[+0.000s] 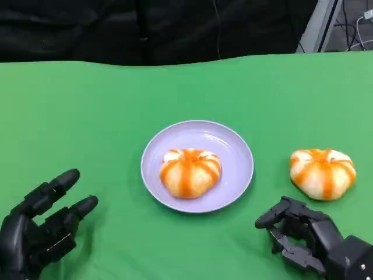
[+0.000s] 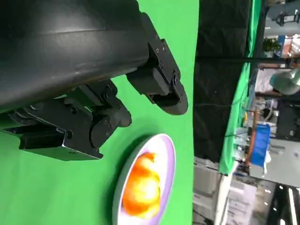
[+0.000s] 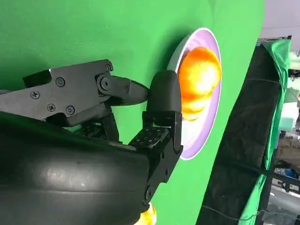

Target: Grasp the bread from the table and place it into the plate.

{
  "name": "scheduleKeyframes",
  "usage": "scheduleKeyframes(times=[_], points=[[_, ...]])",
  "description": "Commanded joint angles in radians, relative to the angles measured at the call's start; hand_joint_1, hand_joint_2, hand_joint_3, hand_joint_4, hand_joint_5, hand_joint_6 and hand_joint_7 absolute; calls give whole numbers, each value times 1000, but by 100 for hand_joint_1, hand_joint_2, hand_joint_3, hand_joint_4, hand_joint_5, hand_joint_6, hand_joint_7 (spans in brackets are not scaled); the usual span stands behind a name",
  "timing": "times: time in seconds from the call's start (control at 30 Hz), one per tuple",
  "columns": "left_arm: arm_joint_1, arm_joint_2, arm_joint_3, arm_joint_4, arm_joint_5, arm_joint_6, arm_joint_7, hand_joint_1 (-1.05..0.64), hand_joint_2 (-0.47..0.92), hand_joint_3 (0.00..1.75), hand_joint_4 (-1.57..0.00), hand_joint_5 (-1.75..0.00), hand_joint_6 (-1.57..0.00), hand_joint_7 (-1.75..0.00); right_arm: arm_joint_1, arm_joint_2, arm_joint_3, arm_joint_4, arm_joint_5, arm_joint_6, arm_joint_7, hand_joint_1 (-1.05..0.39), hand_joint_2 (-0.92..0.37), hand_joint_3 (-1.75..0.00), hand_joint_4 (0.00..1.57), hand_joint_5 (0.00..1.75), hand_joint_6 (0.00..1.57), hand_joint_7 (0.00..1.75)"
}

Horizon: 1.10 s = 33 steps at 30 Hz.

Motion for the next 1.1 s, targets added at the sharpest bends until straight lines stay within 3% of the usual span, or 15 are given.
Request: scheduleKeyframes(times=[0.03,0.1,0.17,0.2,0.37,0.8,1.1], points=[[12,22,-7,-4,93,-89,82,12,76,82,-113,-71,-120,-17,5,-21,-14,29,9,1,-2,-25,-92,-47,65,175,73,112],[10,31,-8,12,113,-124,86,11,72,91,-111,-109,-134,-30,5,-22,-14,30,13,1,0,-24,-92,-47,65,175,73,112],[9,40,-8,23,120,-148,77,9,63,104,-106,-130,-124,-69,5,-20,-15,28,19,5,5,-24,-92,-47,65,175,73,112],[9,42,-8,25,120,-153,75,8,59,109,-104,-137,-116,-90,5,-20,-15,28,21,6,7,-24,-92,-48,65,175,73,112],[15,62,-22,21,159,-196,80,6,60,107,-104,-144,-103,-122,2,-20,-18,32,26,3,13,-24,-92,-48,65,175,73,112],[25,64,-25,52,143,-205,67,5,63,101,-99,-151,-97,-128,5,-33,-31,33,32,-4,28,-24,-92,-47,63,175,72,112],[30,61,-27,43,146,-202,80,6,61,107,-96,-155,-95,-131,20,-36,-38,1,36,21,35,-25,-92,-47,61,175,72,111]])
